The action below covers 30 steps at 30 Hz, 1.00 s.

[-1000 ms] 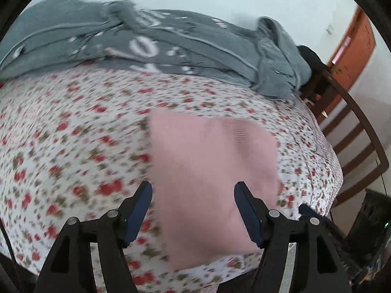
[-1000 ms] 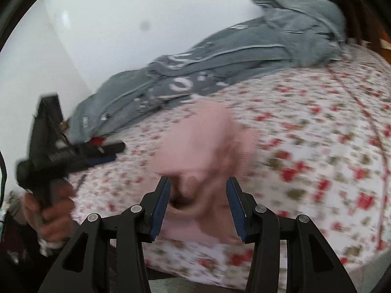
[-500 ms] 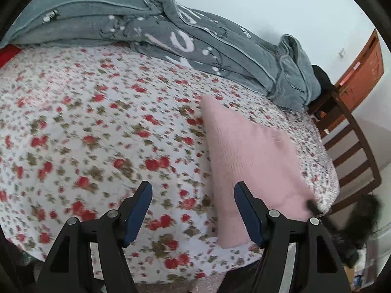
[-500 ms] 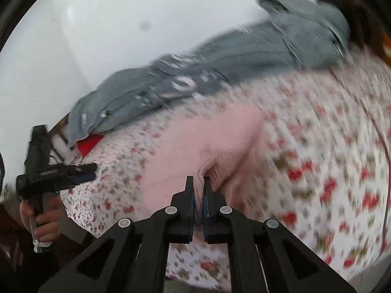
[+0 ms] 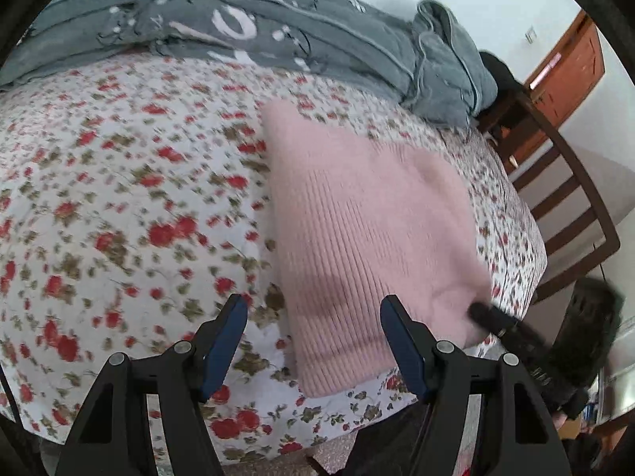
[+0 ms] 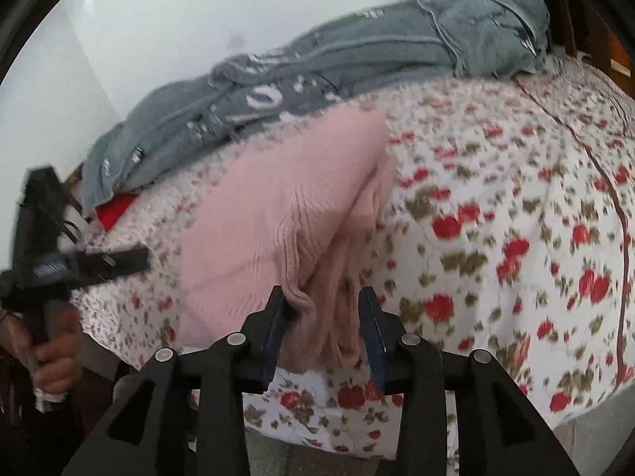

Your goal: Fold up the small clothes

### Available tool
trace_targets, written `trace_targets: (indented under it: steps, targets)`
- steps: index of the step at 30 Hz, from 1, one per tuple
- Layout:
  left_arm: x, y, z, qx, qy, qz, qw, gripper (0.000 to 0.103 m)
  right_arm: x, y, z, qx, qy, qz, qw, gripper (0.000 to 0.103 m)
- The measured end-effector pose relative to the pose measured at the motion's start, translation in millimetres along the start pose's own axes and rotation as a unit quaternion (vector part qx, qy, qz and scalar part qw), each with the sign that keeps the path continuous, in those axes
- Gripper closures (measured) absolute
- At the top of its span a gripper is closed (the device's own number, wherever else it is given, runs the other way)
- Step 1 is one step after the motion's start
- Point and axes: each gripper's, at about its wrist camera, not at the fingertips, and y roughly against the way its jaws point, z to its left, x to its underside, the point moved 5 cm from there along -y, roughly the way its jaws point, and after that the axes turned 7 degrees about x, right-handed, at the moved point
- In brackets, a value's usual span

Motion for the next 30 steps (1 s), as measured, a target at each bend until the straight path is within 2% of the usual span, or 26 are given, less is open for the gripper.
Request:
trace_targets:
  steps: [4, 8, 12, 15, 18, 20, 21, 22, 26, 28, 30]
  targets:
    - [23, -19, -2, 0.014, -0.016, 0.042, 0.9989, 0.035, -1, -6, -1, -0.014, -0.008, 0.000, 1.000, 0.065]
    - [52, -27, -3, 0.011, -0.050, 0.072, 0.9961, 0.035, 4, -11, -5, -0.027, -0.023, 0.008, 0.999, 0.065]
    - [73, -35, -4, -0.026, -0.076, 0.078, 0.9937, 0.037, 4, -6, -4, -0.043, -0.028, 0.005, 0.999, 0.065]
    - [73, -38, -13, -0.060, -0.089, 0.054, 0.9928, 0.038, 6, -4, -3, -0.050, -0.028, 0.005, 0.998, 0.065]
    - [67, -39, -25, -0.076, -0.108, 0.027, 0.9909, 0.051, 11, -8, -3, -0.049, -0.032, 0.011, 0.998, 0.065]
    - [61, -40, -31, -0.086, -0.120, 0.014, 0.9889, 0.076, 12, -14, -4, -0.058, -0.042, 0.020, 0.997, 0.068]
    - [58, -39, -31, -0.084, -0.124, 0.010, 0.9887, 0.079, 13, -17, -5, -0.061, -0.048, 0.026, 0.997, 0.086]
    - [57, -33, -30, -0.072, -0.122, 0.001, 0.9899, 0.081, 13, -18, -3, -0.066, -0.048, 0.028, 0.996, 0.098]
    - [59, -6, -12, -0.026, -0.094, -0.033, 0.9947, 0.085, 8, 3, 2, -0.078, -0.038, -0.018, 0.996, 0.098]
    - [62, -17, -4, -0.027, -0.067, -0.011, 0.9973, 0.085, 12, 1, 3, -0.090, -0.040, -0.009, 0.995, 0.098]
    - [64, -24, 3, -0.019, -0.045, 0.001, 0.9988, 0.085, 21, -16, -3, -0.091, -0.055, 0.020, 0.994, 0.098]
